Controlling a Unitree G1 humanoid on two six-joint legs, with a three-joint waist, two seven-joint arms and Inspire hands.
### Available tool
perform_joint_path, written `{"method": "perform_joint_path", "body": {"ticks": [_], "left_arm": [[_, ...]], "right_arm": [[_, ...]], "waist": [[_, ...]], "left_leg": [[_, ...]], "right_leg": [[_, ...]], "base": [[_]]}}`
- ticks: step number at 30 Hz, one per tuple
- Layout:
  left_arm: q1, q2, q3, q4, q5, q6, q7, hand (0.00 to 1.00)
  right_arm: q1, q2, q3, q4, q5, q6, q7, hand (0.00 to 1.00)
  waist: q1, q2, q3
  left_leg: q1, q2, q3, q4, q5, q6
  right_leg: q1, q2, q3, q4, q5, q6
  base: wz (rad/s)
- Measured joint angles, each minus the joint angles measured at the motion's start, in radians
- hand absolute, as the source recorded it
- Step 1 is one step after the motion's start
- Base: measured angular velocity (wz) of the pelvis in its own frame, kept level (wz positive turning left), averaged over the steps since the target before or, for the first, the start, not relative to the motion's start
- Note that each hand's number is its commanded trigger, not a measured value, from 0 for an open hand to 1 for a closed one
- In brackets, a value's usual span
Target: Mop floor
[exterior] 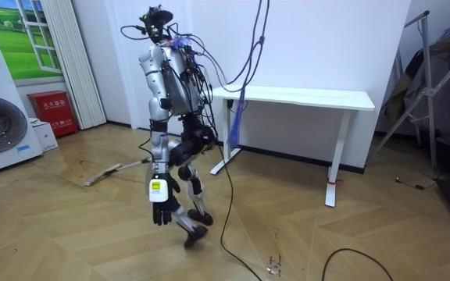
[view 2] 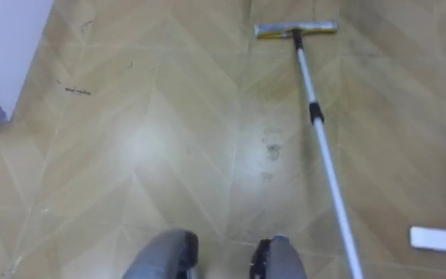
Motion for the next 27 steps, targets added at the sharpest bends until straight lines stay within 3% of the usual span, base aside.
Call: {"method": "perform_joint_path", "body": {"ticks": [1,2,3,4,5,6,8,9,10,11,12,14,16,18,19,20,21,22,23,25,26,27], "left_arm": [[0.010,-0.001,0.000,-0.010,0.001,0.001,-0.004,0.00],[0.033,-0.001,0.000,-0.017,0.001,-0.002,-0.019,0.00],[0.053,-0.001,0.002,-0.028,0.005,-0.004,-0.030,0.00],[0.054,-0.001,0.007,-0.032,0.017,-0.002,-0.041,0.00],[0.065,0.000,0.014,-0.035,0.051,-0.001,-0.062,0.00],[0.058,-0.001,0.035,-0.031,0.078,-0.001,-0.076,0.00],[0.042,-0.005,0.046,-0.024,0.091,0.000,-0.085,0.00],[0.036,-0.007,0.048,-0.025,0.091,-0.001,-0.085,0.00],[0.036,-0.010,0.051,-0.026,0.095,-0.005,-0.084,0.00],[0.036,-0.018,0.053,-0.029,0.109,-0.011,-0.080,0.00],[0.036,-0.018,0.053,-0.047,0.118,-0.016,-0.074,0.00],[0.008,-0.021,0.062,-0.055,0.129,-0.025,-0.058,0.00],[-0.021,-0.022,0.063,-0.054,0.131,-0.030,-0.041,0.00],[-0.018,-0.039,0.061,-0.054,0.126,-0.027,-0.032,0.00],[-0.011,-0.042,0.061,-0.054,0.126,-0.024,-0.032,0.00],[0.000,-0.046,0.061,-0.053,0.124,-0.012,-0.030,0.00],[0.011,-0.048,0.061,-0.052,0.110,-0.003,-0.020,0.00],[0.016,-0.048,0.061,-0.053,0.105,0.003,-0.016,0.00],[0.023,-0.045,0.059,-0.054,0.102,0.020,-0.009,0.00],[0.026,-0.039,0.057,-0.057,0.065,0.032,0.005,0.00],[0.038,-0.023,0.035,-0.077,0.017,0.031,0.015,0.00],[0.060,-0.006,0.008,-0.112,-0.018,0.029,0.023,0.00]], "right_arm": [[-0.014,-0.001,0.007,-0.001,0.003,-0.016,0.005,1.00],[-0.017,-0.001,0.009,-0.003,0.015,-0.033,0.014,1.00],[-0.003,0.000,0.015,-0.003,0.038,-0.035,0.026,1.00],[0.012,-0.001,0.016,-0.004,0.047,-0.036,0.031,1.00],[0.066,-0.003,0.017,-0.012,0.061,-0.037,0.031,1.00],[0.134,-0.006,0.014,-0.014,0.070,-0.039,0.029,1.00],[0.241,-0.016,0.013,-0.005,0.069,-0.039,0.027,1.00],[0.311,-0.022,0.016,0.001,0.069,-0.039,0.022,1.00],[0.345,-0.026,0.018,0.002,0.069,-0.039,0.017,1.00],[0.412,-0.027,0.019,0.005,0.069,-0.039,0.005,1.00],[0.454,-0.015,0.019,0.005,0.072,-0.037,-0.007,1.00],[0.476,0.016,0.019,0.005,0.074,-0.024,-0.028,1.00],[0.469,0.061,0.018,0.003,0.070,-0.012,-0.057,1.00],[0.447,0.102,0.019,-0.004,0.058,0.005,-0.072,1.00],[0.438,0.109,0.019,-0.005,0.048,0.011,-0.072,1.00],[0.414,0.114,0.016,-0.011,0.038,0.031,-0.073,1.00],[0.397,0.112,0.014,-0.021,0.035,0.051,-0.080,1.00],[0.382,0.109,0.012,-0.020,0.035,0.061,-0.086,1.00],[0.345,0.097,0.011,-0.020,0.033,0.079,-0.094,1.00],[0.273,0.066,-0.003,-0.018,0.033,0.088,-0.101,1.00],[0.213,0.044,-0.002,-0.019,0.042,0.086,-0.101,1.00],[0.154,0.023,0.010,-0.022,0.050,0.072,-0.097,1.00]], "waist": [[0.005,-0.003,0.0025],[0.015,-0.004,0.0034],[0.017,0.003,0.0027],[0.016,0.010,0.0016],[0.014,0.032,-0.0031],[0.004,0.043,-0.0101],[-0.021,0.056,-0.0196],[-0.035,0.063,-0.0237],[-0.043,0.073,-0.0288],[-0.060,0.104,-0.0440],[-0.071,0.123,-0.0493],[-0.089,0.142,-0.0437],[-0.099,0.137,-0.0397],[-0.097,0.140,-0.0364],[-0.097,0.138,-0.0351],[-0.097,0.132,-0.0313],[-0.097,0.129,-0.0327],[-0.095,0.126,-0.0306],[-0.094,0.117,-0.0289],[-0.085,0.101,-0.0202],[-0.069,0.081,-0.0162],[-0.063,0.061,-0.0100]], "left_leg": [[-0.014,0.000,0.004,-0.020,-0.026,-0.001],[-0.009,-0.001,0.012,-0.115,-0.071,0.000],[0.034,-0.003,0.016,-0.312,-0.103,0.000],[0.064,-0.003,0.017,-0.429,-0.106,0.001],[0.124,-0.003,0.016,-0.651,-0.123,0.010],[0.158,-0.012,0.042,-0.721,-0.183,0.055],[0.191,-0.050,0.070,-0.728,-0.236,0.116],[0.219,-0.081,0.086,-0.720,-0.269,0.141],[0.233,-0.092,0.089,-0.711,-0.288,0.148],[0.268,-0.099,0.085,-0.692,-0.332,0.160],[0.309,-0.105,0.077,-0.695,-0.365,0.163],[0.348,-0.121,0.048,-0.716,-0.383,0.161],[0.379,-0.127,0.039,-0.754,-0.386,0.157],[0.431,-0.130,-0.004,-0.794,-0.397,0.139],[0.448,-0.131,-0.014,-0.805,-0.401,0.133],[0.480,-0.134,-0.034,-0.824,-0.411,0.122],[0.504,-0.144,-0.066,-0.831,-0.421,0.109],[0.511,-0.146,-0.077,-0.827,-0.426,0.103],[0.509,-0.146,-0.083,-0.777,-0.432,0.084],[0.434,-0.119,-0.051,-0.595,-0.394,0.019],[0.370,-0.097,-0.024,-0.465,-0.326,-0.017],[0.303,-0.086,-0.022,-0.351,-0.221,-0.029]], "right_leg": [[0.015,0.003,-0.001,-0.003,-0.010,0.003],[0.056,0.004,-0.004,-0.014,-0.033,0.013],[0.100,0.002,-0.012,-0.027,-0.059,0.024],[0.122,0.002,-0.018,-0.037,-0.071,0.032],[0.169,0.002,-0.036,-0.057,-0.097,0.047],[0.204,-0.017,-0.050,-0.074,-0.121,0.068],[0.235,-0.058,-0.044,-0.068,-0.139,0.094],[0.223,-0.081,-0.016,0.006,-0.109,0.121],[0.215,-0.091,-0.005,0.051,-0.078,0.133],[0.198,-0.093,0.015,0.130,0.004,0.144],[0.182,-0.086,0.037,0.194,0.068,0.142],[0.123,-0.072,0.048,0.223,0.068,0.143],[0.035,-0.054,0.051,0.161,0.059,0.141],[-0.008,-0.008,0.050,-0.087,0.068,0.128],[-0.009,0.001,0.045,-0.155,0.080,0.121],[-0.006,0.012,0.027,-0.257,0.126,0.104],[0.022,0.013,0.021,-0.278,0.159,0.080],[0.036,0.007,0.007,-0.277,0.163,0.074],[0.052,-0.017,-0.027,-0.257,0.165,0.069],[0.053,-0.036,-0.056,-0.184,0.121,0.040],[0.044,-0.040,-0.055,-0.136,0.080,0.032],[0.044,-0.040,-0.056,-0.104,0.049,0.030]], "base": [[0.00],[0.16],[0.19],[0.25],[0.40],[0.53],[0.59],[0.39],[0.18],[-0.04],[-0.10],[-0.29],[-0.48],[-0.63],[-0.49],[-0.19],[-0.05],[0.25],[0.42],[0.40],[0.21],[0.18]]}}
